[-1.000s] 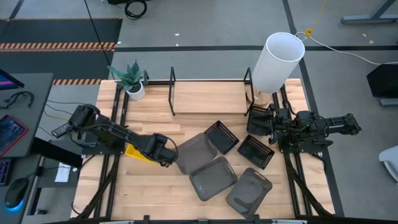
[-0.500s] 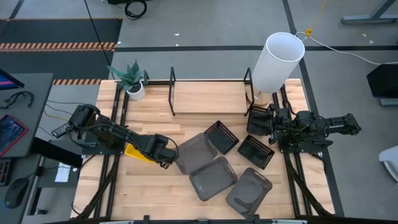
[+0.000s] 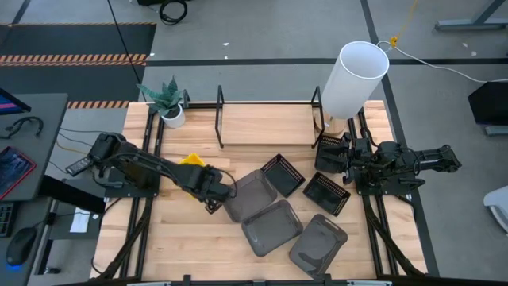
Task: Stack baskets on shelf by color
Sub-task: Put the stacked yellow bins on the shelf, then stack the bottom right black bin on the left black bin
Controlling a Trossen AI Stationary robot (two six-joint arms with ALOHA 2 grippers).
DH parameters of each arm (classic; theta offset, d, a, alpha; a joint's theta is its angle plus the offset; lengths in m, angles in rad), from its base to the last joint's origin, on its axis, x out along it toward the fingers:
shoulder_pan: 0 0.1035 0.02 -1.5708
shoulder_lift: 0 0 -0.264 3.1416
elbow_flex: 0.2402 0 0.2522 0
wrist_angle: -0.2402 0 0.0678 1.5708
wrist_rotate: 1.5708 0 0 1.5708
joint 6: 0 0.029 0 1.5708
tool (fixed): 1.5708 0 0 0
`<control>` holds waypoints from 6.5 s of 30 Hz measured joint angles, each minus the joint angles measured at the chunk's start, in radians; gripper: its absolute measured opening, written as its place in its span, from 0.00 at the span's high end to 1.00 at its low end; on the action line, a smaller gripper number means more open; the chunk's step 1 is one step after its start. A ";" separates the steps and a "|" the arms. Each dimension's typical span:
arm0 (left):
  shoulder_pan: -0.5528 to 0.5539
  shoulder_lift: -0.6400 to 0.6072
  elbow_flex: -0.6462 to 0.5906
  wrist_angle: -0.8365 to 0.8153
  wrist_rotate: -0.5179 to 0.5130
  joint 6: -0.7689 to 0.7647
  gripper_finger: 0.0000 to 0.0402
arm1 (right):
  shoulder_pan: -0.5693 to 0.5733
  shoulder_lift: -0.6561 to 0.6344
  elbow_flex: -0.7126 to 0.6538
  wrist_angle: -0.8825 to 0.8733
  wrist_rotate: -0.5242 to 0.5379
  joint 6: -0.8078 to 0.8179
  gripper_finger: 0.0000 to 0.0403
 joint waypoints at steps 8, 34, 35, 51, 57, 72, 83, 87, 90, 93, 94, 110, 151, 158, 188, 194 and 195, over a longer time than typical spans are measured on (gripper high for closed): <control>0.072 -0.001 0.248 -0.041 -0.033 0.338 0.96 | 0.000 0.000 0.000 0.000 0.000 0.000 0.60; 0.540 0.256 0.289 0.421 -0.121 1.175 0.96 | 0.000 0.011 0.000 0.007 -0.008 0.000 0.60; 0.550 0.275 0.289 0.420 -0.122 1.191 0.96 | 0.000 0.011 0.000 0.007 -0.007 0.000 0.60; 0.582 0.332 0.290 0.295 -0.149 1.225 0.81 | 0.000 0.011 0.000 0.023 -0.007 0.000 0.60; 0.581 0.332 0.289 0.266 -0.176 1.196 0.70 | 0.000 0.011 0.000 0.023 -0.008 0.000 0.60; 0.582 0.331 0.403 0.098 -0.176 1.121 0.52 | 0.000 0.011 0.000 0.023 -0.008 0.000 0.60; 0.570 0.331 0.477 0.119 -0.174 1.138 0.58 | 0.000 0.011 0.000 0.023 -0.008 0.000 0.60; 0.564 0.331 0.477 0.165 -0.130 1.124 0.58 | 0.000 0.011 0.000 0.022 -0.008 0.000 0.60; 0.556 0.331 0.477 0.242 -0.058 1.106 0.58 | 0.000 0.011 0.000 0.023 -0.008 0.000 0.60; 0.543 0.331 0.477 0.313 -0.007 1.087 0.59 | 0.000 0.011 0.000 0.023 -0.008 0.000 0.60; 0.537 0.331 0.477 0.332 0.000 1.087 0.59 | 0.000 0.011 0.000 0.023 -0.008 0.000 0.60; 0.507 0.331 0.477 0.414 -0.001 1.083 0.60 | 0.000 0.011 0.000 0.023 -0.008 0.000 0.60; 0.630 0.397 0.473 0.435 -0.230 1.137 0.60 | 0.000 0.010 0.000 0.029 -0.008 0.000 0.60; 0.630 0.397 0.473 0.401 -0.256 1.141 0.60 | 0.000 0.010 0.000 0.029 -0.008 0.000 0.60; 0.793 0.397 0.473 0.571 -0.305 1.169 0.78 | 0.000 0.010 0.000 0.029 -0.008 0.000 0.60; 0.812 0.400 0.473 0.548 -0.302 1.167 0.81 | 0.000 0.010 0.000 0.029 -0.008 0.000 0.60; 0.812 0.400 0.473 0.543 -0.301 1.167 0.81 | 0.000 0.010 0.000 0.029 -0.008 0.000 0.60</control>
